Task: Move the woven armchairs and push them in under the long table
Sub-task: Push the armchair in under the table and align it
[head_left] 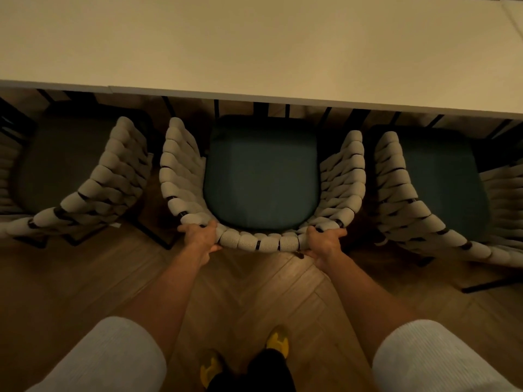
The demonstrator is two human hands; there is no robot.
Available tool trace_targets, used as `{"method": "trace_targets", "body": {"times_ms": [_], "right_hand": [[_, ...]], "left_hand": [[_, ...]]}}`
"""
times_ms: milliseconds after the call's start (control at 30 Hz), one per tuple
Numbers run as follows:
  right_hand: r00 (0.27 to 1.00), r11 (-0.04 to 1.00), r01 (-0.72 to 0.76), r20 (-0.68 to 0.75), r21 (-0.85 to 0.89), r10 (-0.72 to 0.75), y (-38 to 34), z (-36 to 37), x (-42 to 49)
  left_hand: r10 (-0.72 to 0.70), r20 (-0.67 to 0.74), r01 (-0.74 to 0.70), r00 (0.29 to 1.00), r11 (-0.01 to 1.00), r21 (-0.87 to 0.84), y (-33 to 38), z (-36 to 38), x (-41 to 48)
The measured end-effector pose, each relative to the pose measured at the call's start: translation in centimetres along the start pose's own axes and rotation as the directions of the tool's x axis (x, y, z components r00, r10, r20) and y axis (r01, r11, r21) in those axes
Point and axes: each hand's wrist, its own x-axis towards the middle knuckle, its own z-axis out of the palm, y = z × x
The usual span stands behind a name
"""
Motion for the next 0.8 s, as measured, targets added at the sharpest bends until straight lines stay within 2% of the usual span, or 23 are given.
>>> {"method": "trace_targets", "body": {"times_ms": [133,300,433,567,667,800], "right_hand": [[1.0,1.0,0.003,0.027,0.008,-0.004,0.0,-0.1,-0.2],[0.998,0.999,0.034,0.048,0.027,-0.035,-0.3,-0.6,-1.4],[0.999,0.998,0.047,0.025,0.049,-0.048,-0.1,-0.7,-3.5],[0.998,0.995,0.056,-0.007,0.081,-0.056,0.6,0.0,-6.8],[0.999,0.998,0.033,-0.034,0.059,-0.031,2.4,1.9,-9.1],[0.999,0.997,0.002,0.045,0.073,-0.006,6.0,5.3,-11.8]], "left_hand": [[-0.004,0.058,0.006,0.998,0.999,-0.042,0.1,-0.8,-0.6],[-0.016,0.234,0.043,0.972,0.993,-0.112,0.0,-2.8,-1.8],[-0.03,0.33,0.051,0.944,0.997,-0.057,0.0,-5.4,-2.9],[-0.003,0.294,-0.009,0.956,0.999,0.037,0.5,-9.0,-4.0],[0.029,0.231,-0.039,0.973,0.998,0.04,0.6,-12.9,-3.1],[0.034,0.215,-0.041,0.976,0.999,0.025,-0.2,-18.2,-1.6]]}}
